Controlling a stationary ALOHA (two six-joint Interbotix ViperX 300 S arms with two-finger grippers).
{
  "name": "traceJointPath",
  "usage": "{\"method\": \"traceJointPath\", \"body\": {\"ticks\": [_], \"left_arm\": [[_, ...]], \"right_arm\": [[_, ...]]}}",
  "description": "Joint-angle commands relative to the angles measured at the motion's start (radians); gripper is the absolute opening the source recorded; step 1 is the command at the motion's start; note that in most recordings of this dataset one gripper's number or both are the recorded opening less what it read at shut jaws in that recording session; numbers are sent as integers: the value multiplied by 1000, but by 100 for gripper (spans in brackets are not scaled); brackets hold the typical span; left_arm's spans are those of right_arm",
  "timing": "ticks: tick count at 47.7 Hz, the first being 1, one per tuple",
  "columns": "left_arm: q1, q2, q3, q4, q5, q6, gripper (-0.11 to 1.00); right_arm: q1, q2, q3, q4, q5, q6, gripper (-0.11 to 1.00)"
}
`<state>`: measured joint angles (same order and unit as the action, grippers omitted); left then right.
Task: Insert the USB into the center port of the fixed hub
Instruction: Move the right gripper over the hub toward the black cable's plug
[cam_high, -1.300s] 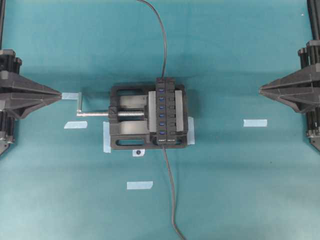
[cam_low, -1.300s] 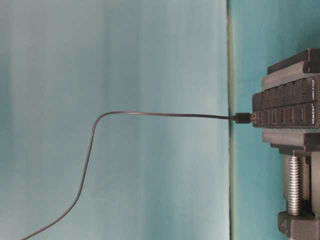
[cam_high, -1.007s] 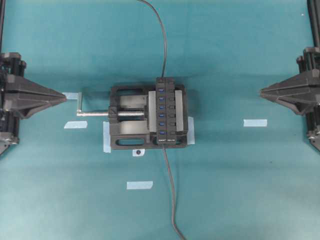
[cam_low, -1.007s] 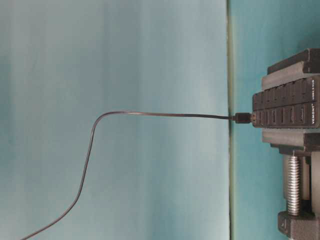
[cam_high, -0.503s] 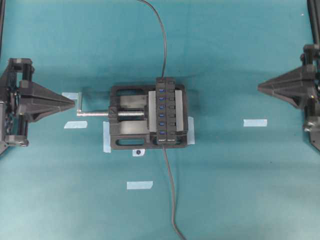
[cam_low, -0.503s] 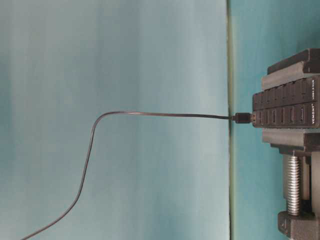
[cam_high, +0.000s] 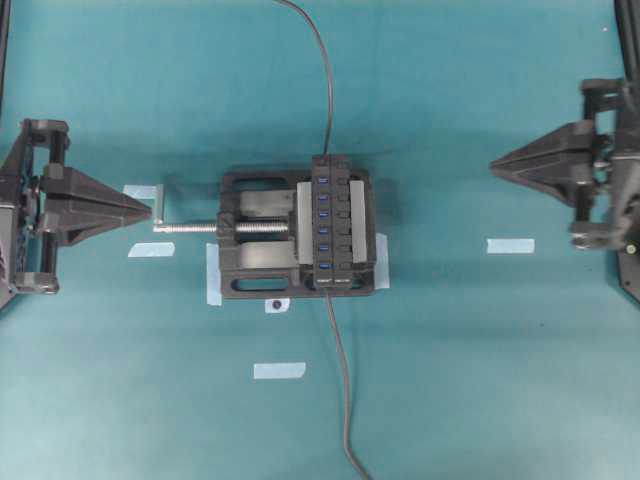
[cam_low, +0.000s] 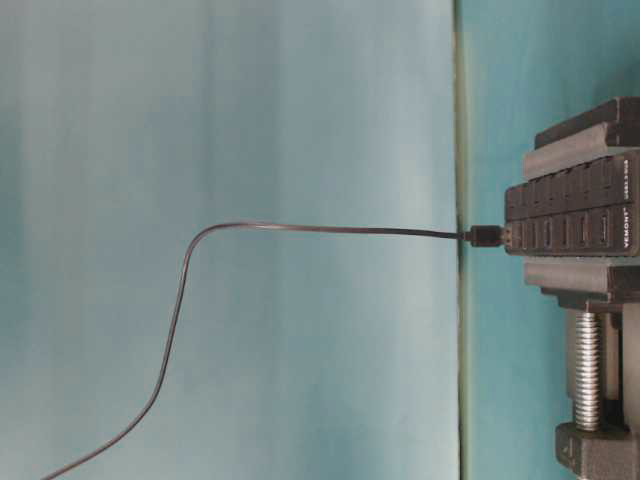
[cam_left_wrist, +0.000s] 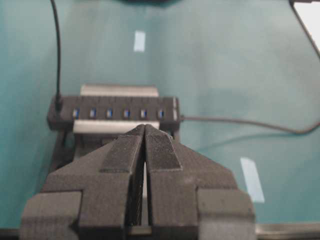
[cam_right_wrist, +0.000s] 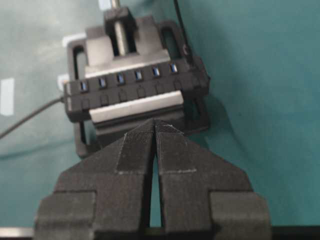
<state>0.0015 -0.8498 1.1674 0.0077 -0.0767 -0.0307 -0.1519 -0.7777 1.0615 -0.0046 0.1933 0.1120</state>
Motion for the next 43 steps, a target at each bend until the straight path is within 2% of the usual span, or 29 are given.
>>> {"method": "traceJointPath", "body": {"ticks": [1, 14, 33, 43], "left_arm": [[2, 9, -29, 2, 25, 0, 0], [2, 12, -49, 3, 121, 0, 0], [3, 12, -49, 3, 126, -5, 0], [3, 12, -46, 3, 126, -6, 0]], "right_arm": [[-9, 48, -52, -2, 14, 5, 4], [-12, 193, -138, -51, 64, -2, 4], [-23, 348, -262, -101, 189, -5, 4], [-34, 413, -313, -129, 192, -6, 4]]}}
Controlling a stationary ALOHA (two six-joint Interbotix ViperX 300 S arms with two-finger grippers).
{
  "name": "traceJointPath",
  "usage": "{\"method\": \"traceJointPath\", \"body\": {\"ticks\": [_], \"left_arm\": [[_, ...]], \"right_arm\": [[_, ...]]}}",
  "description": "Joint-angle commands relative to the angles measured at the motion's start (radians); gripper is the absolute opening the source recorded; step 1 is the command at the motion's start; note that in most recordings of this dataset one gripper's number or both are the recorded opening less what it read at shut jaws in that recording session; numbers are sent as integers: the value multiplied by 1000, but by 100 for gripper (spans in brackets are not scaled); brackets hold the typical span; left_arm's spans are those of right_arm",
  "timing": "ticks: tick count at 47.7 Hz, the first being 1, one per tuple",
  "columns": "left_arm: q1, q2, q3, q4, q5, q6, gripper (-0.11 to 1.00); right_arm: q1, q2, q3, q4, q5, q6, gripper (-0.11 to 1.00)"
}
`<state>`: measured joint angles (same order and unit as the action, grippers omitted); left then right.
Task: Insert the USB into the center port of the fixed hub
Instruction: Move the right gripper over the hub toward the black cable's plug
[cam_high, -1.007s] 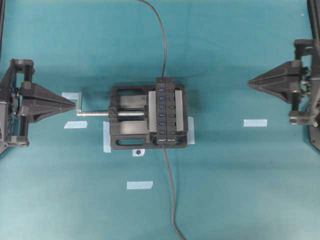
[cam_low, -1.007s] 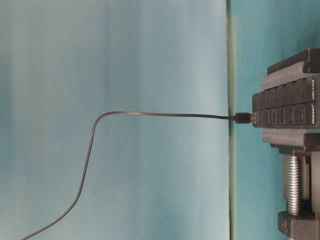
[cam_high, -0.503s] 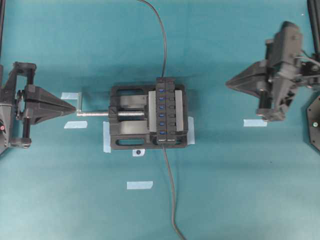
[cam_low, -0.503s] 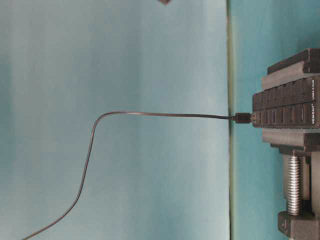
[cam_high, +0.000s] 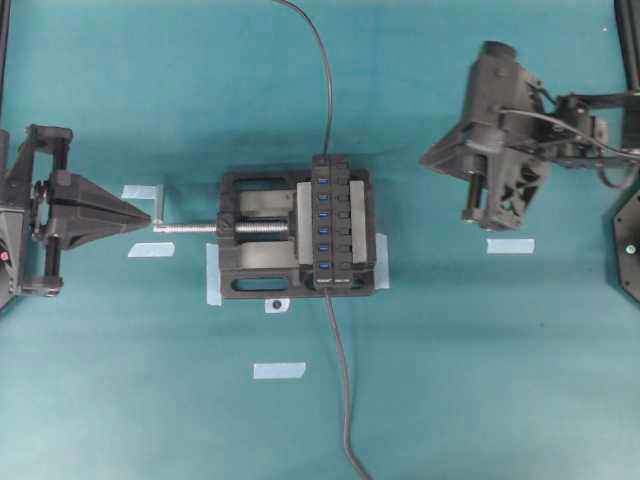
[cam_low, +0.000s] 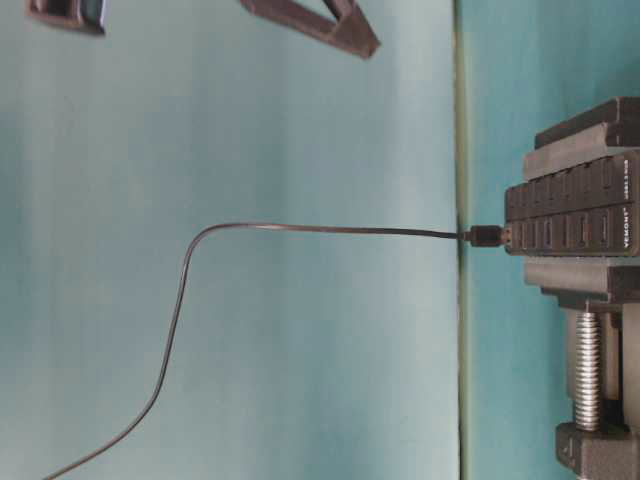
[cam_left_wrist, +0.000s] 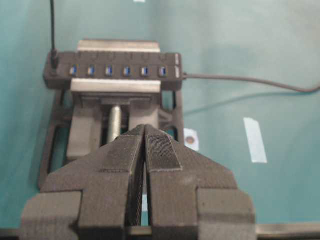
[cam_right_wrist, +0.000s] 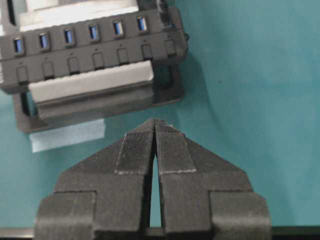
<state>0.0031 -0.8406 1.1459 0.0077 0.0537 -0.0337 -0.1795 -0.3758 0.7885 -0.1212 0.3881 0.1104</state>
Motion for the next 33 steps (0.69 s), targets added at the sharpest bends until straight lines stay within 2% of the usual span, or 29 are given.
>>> {"method": "traceJointPath", "body": {"ticks": [1, 21, 33], "left_arm": [[0, 3, -25, 2, -5, -3, 0], [0, 3, -18, 3, -3, -3, 0], [0, 3, -15, 2, -3, -3, 0]], "right_arm": [[-8, 17, -44, -17, -3, -5, 4], [-11, 156, -130, -94, -43, -6, 4], [-11, 245, -201, -169, -46, -6, 4]]}}
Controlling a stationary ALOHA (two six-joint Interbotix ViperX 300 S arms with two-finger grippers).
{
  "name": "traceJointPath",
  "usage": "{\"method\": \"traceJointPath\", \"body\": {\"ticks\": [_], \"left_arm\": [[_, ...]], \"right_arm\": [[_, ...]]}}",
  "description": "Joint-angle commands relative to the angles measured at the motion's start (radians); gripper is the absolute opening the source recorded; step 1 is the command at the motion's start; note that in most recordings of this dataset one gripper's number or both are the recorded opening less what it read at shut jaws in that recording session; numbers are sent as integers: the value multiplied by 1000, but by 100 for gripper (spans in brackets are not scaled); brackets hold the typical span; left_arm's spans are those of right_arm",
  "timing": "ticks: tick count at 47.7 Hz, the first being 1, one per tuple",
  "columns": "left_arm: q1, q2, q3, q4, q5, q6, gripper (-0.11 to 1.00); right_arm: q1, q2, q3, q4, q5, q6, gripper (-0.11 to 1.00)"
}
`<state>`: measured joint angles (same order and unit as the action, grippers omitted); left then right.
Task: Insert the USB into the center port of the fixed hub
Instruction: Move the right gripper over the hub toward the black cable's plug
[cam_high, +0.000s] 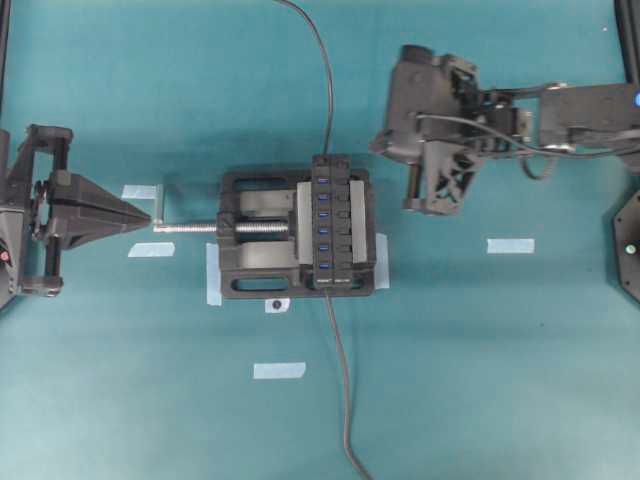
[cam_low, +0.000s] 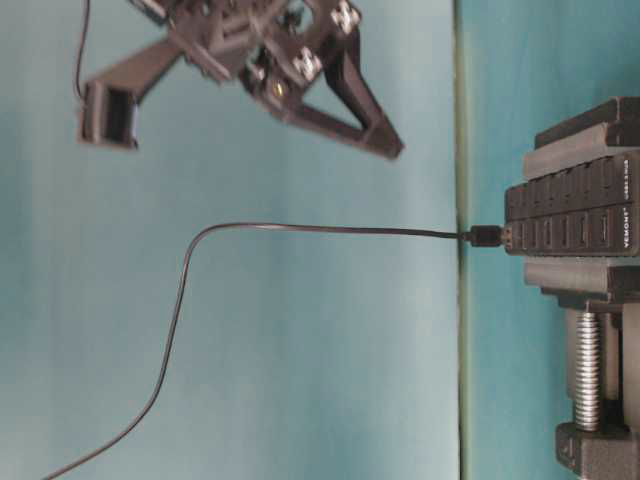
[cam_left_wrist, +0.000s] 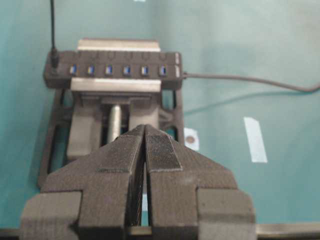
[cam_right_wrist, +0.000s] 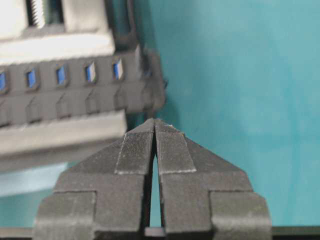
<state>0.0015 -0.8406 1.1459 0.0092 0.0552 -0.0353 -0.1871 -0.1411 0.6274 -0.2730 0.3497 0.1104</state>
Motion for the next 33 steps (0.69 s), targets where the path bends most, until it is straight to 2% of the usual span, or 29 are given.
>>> {"method": "traceJointPath", "body": {"ticks": [1, 10, 33], "left_arm": [[2, 3, -15, 0, -5, -2, 0], [3, 3, -15, 0, -3, -2, 0], [3, 2, -9, 2, -5, -2, 0]], "right_arm": [[-3, 14, -41, -20, -9, -6, 4], [-3, 51, -55, -37, -14, -8, 4], [-3, 117, -66, -38, -81, -6, 4]]}}
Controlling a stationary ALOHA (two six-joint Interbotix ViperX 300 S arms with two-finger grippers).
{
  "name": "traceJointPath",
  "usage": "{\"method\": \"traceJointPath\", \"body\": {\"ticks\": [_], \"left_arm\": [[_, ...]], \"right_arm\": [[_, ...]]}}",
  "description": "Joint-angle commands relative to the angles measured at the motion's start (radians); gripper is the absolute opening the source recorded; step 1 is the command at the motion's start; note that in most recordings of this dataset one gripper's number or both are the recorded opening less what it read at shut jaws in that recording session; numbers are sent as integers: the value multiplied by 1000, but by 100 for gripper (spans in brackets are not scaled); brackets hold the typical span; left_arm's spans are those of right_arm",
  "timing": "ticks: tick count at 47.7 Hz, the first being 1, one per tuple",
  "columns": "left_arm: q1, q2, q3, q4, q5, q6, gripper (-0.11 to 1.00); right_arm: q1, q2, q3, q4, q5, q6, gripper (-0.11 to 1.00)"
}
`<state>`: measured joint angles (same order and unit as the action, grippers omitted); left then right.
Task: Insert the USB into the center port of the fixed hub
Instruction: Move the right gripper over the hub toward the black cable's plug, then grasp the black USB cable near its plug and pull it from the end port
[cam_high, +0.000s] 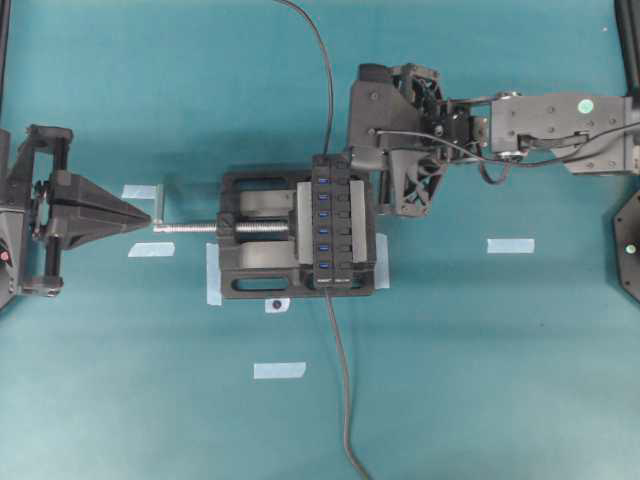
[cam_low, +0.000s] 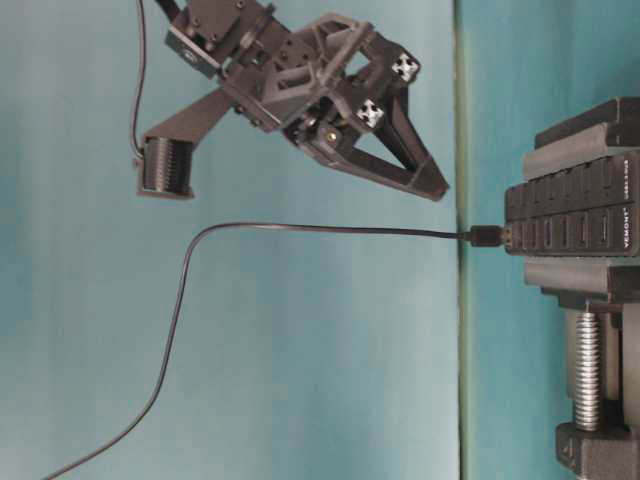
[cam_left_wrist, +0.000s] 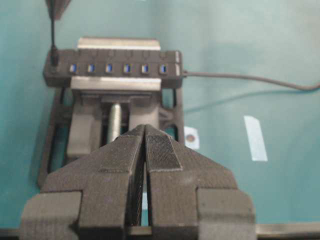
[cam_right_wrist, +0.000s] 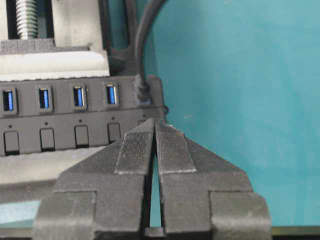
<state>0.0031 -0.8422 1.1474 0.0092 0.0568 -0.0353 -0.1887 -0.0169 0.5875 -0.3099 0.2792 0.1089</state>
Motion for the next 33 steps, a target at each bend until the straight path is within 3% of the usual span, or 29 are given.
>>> {"method": "traceJointPath", "body": {"ticks": [1, 26, 33], "left_arm": [[0, 3, -11, 2, -5, -2, 0], [2, 0, -9, 0, -6, -2, 0], [2, 0, -6, 2, -6, -3, 0]], "right_arm": [[-2, -5, -28, -3, -11, -5, 4], [-2, 20, -40, -2, -14, -3, 4], [-2, 25, -37, -2, -43, -2, 8]]}}
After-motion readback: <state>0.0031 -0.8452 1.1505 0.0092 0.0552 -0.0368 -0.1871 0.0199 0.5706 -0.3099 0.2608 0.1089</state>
